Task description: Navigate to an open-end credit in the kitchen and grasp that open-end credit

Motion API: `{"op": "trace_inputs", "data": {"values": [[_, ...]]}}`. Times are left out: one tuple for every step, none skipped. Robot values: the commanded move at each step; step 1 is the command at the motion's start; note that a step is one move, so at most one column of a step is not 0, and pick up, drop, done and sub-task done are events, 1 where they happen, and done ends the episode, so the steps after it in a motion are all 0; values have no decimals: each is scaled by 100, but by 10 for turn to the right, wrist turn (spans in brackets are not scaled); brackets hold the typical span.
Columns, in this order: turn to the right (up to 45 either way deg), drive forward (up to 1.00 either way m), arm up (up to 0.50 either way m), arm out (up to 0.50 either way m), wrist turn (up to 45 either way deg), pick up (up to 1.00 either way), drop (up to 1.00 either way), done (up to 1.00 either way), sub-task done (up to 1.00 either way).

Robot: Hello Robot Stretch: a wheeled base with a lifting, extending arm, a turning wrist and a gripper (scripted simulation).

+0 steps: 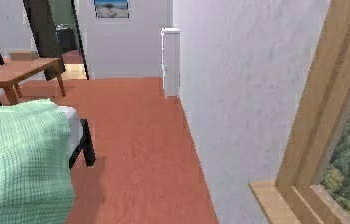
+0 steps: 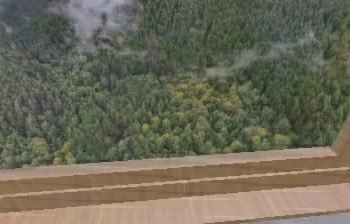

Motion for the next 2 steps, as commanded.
{"op": "trace_inputs", "data": {"values": [[0,30,0,0,0,0,0,0,0],[-210,0,0,0,0,0,0,0,0]]}}
